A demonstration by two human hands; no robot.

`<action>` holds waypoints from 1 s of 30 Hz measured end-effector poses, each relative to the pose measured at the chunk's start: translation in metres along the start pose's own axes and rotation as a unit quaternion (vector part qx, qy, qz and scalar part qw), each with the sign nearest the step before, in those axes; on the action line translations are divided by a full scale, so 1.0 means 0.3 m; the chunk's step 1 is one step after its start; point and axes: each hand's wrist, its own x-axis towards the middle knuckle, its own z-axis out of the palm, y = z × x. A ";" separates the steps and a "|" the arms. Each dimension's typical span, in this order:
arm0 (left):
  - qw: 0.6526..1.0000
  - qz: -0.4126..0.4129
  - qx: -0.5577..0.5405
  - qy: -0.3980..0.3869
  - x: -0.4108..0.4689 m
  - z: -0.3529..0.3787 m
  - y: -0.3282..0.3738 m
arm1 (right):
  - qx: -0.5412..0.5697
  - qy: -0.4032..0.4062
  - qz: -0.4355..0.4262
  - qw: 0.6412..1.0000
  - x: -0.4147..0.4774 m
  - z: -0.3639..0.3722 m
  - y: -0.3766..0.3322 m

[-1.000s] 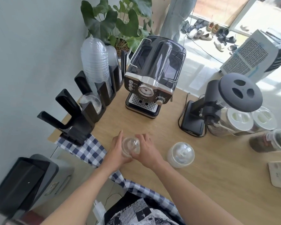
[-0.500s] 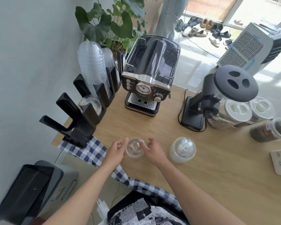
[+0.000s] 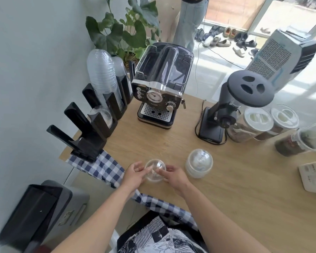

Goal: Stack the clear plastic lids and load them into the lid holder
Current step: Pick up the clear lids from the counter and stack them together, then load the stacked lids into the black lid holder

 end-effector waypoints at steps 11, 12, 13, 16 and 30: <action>0.999 0.028 -0.024 -0.013 -0.091 0.055 -0.051 | 0.004 0.013 -0.031 0.999 -0.125 -0.027 0.068; 0.999 0.028 -0.024 -0.008 -0.101 0.059 -0.054 | 0.008 0.007 -0.033 0.999 -0.136 -0.033 0.072; 0.999 0.032 -0.025 -0.005 -0.114 0.064 -0.054 | 0.011 0.003 -0.036 0.999 -0.144 -0.039 0.078; 0.999 0.040 -0.022 0.003 -0.154 0.068 -0.054 | 0.015 -0.005 -0.041 0.999 -0.160 -0.044 0.087; 0.991 0.125 -0.004 0.054 -0.342 -0.175 0.140 | -0.003 -0.078 -0.153 0.985 -0.308 0.110 -0.181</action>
